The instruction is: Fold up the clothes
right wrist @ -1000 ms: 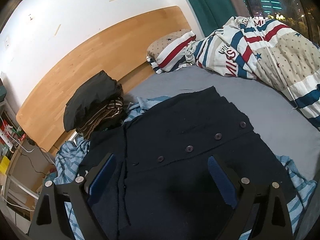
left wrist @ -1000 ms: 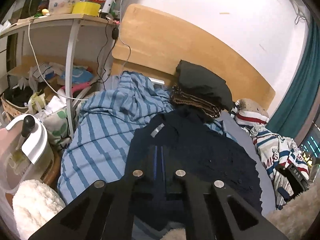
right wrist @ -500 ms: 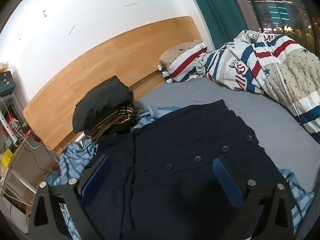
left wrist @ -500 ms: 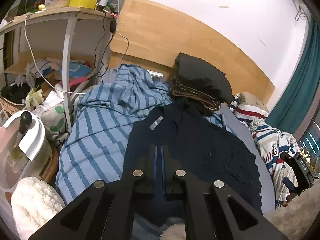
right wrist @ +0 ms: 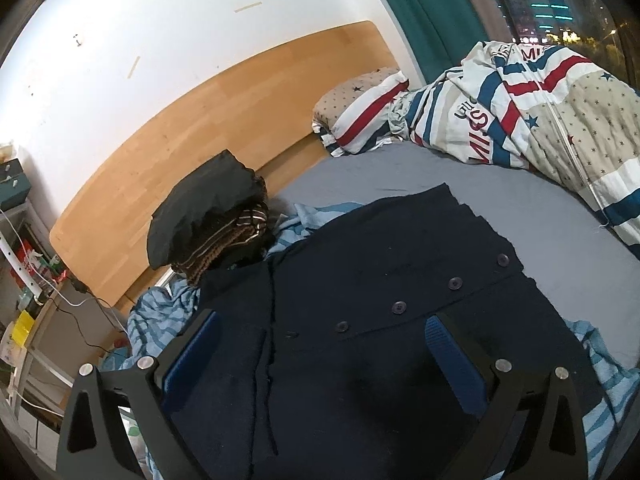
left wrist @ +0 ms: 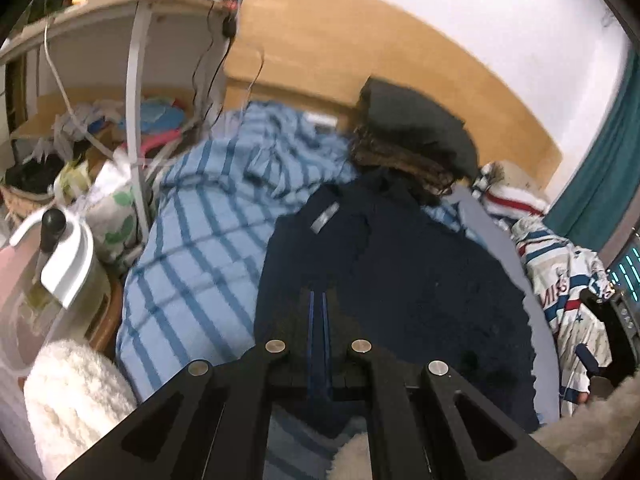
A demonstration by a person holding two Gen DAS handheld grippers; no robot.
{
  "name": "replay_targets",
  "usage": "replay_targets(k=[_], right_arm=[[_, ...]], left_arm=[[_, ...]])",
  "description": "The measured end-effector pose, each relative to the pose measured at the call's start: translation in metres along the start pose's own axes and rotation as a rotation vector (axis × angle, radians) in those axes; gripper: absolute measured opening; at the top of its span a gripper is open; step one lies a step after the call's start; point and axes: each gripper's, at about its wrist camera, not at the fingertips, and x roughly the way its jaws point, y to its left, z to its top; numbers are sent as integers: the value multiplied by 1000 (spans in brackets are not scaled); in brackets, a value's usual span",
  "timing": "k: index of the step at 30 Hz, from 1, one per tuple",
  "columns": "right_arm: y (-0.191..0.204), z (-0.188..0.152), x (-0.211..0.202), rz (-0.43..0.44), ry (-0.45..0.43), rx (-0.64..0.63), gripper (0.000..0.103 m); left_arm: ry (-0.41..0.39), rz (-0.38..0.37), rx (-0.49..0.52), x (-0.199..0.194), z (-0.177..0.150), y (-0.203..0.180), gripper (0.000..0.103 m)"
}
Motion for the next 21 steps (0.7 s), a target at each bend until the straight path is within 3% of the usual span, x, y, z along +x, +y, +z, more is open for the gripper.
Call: replay_targets(k=[4, 6, 8, 9, 13, 16, 21], right_arm=[[-3, -1, 5, -11, 19, 14, 103], [-5, -1, 7, -20, 25, 27, 103], [-9, -2, 9, -32, 31, 42, 103], [-10, -2, 10, -35, 34, 47, 103], [-15, -6, 18, -44, 60, 50, 103], [-18, -9, 26, -51, 96, 61, 103], [-23, -14, 37, -61, 155, 80, 103]], left_arm=[[92, 15, -69, 16, -6, 10, 5], [140, 29, -107, 25, -10, 17, 24], [189, 45, -161, 35, -14, 25, 66], [209, 54, -199, 38, -18, 31, 69], [330, 60, -350, 56, -32, 56, 69], [371, 58, -447, 62, -39, 73, 69], [399, 66, -516, 67, -44, 88, 69]])
